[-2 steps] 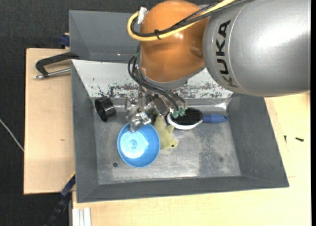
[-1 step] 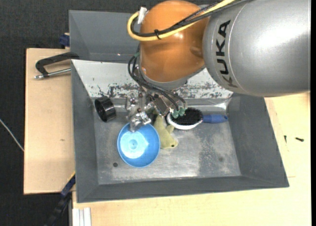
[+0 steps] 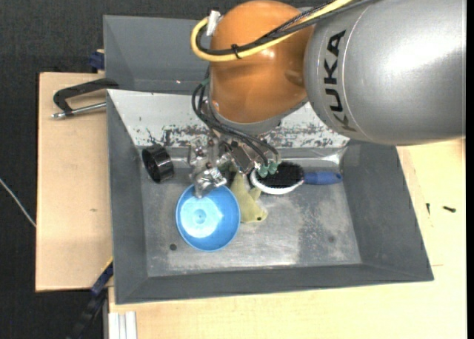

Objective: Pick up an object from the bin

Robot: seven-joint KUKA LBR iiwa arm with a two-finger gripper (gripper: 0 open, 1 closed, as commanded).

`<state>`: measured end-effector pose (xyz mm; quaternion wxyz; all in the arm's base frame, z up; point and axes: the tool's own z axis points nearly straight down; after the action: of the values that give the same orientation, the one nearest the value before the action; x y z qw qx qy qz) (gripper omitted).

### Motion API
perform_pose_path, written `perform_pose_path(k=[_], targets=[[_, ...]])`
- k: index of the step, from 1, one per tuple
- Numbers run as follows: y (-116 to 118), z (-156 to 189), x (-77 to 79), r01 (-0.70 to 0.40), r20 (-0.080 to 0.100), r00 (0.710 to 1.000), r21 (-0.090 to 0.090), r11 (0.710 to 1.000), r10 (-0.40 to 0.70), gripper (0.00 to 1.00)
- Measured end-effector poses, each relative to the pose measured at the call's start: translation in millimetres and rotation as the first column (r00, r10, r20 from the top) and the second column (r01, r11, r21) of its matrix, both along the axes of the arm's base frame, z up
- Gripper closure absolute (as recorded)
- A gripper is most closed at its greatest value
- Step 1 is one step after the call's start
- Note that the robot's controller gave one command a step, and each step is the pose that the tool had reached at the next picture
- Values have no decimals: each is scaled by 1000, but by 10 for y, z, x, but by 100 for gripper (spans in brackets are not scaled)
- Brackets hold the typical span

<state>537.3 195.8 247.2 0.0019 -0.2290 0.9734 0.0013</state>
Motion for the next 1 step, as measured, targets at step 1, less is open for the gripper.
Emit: perform_pose_path(k=[1], targets=[[0,0,0,0,0,1000,0,1000,0,100]])
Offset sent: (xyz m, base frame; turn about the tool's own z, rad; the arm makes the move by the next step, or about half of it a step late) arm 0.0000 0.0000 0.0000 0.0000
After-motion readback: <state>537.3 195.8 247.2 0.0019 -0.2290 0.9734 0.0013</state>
